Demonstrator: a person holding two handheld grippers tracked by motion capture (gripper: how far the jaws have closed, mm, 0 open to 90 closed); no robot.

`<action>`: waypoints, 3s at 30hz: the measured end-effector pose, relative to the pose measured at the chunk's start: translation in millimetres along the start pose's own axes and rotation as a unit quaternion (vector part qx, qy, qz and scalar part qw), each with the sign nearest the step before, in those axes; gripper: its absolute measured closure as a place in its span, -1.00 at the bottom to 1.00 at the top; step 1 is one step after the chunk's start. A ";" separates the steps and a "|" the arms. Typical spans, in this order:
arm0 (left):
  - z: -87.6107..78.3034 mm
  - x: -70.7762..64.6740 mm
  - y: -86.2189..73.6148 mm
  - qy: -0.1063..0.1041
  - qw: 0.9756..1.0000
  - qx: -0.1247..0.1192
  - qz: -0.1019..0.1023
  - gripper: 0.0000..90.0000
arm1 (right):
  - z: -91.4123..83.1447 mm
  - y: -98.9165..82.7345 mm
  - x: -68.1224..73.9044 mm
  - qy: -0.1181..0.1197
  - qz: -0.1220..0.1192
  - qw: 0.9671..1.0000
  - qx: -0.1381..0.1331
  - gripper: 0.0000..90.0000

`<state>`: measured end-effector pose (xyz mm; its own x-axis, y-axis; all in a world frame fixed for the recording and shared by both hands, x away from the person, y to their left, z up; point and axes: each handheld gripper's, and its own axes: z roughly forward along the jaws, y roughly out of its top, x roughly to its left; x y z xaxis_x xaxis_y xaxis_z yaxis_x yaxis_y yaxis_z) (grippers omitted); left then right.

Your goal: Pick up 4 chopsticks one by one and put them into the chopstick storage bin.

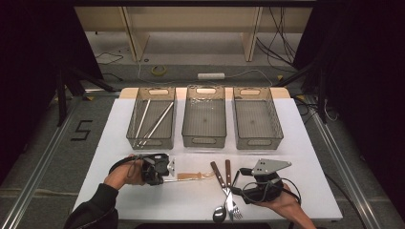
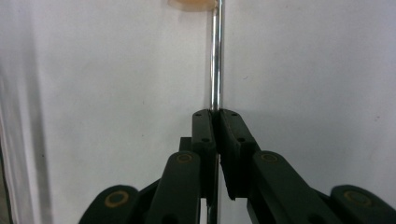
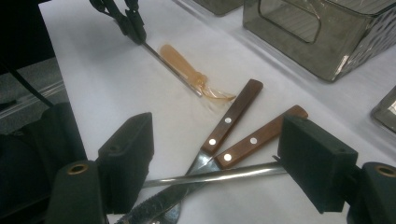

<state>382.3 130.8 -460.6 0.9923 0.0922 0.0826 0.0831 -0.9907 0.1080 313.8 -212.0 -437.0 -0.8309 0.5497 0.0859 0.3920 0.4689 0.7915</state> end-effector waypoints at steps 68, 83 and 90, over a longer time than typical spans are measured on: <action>-95.9 72.8 -48.8 0.149 0.875 -0.307 -0.343 0.88 | -0.5 -0.2 -2.5 -0.003 0.006 1.000 -0.004 -0.38; -102.7 105.5 -53.6 0.191 0.847 -0.318 -0.381 0.88 | -1.9 0.0 -3.2 -0.008 0.007 1.000 -0.012 -0.39; -93.6 117.6 -58.8 0.194 0.839 -0.316 -0.399 0.88 | -1.8 -0.1 -3.2 -0.007 0.009 1.000 -0.011 -0.39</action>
<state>485.5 209.3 -364.5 0.5287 0.8480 0.0376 0.5195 -0.3583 0.7758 315.7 -215.1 -436.3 -0.8184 0.5671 0.0925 0.3984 0.4440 0.8026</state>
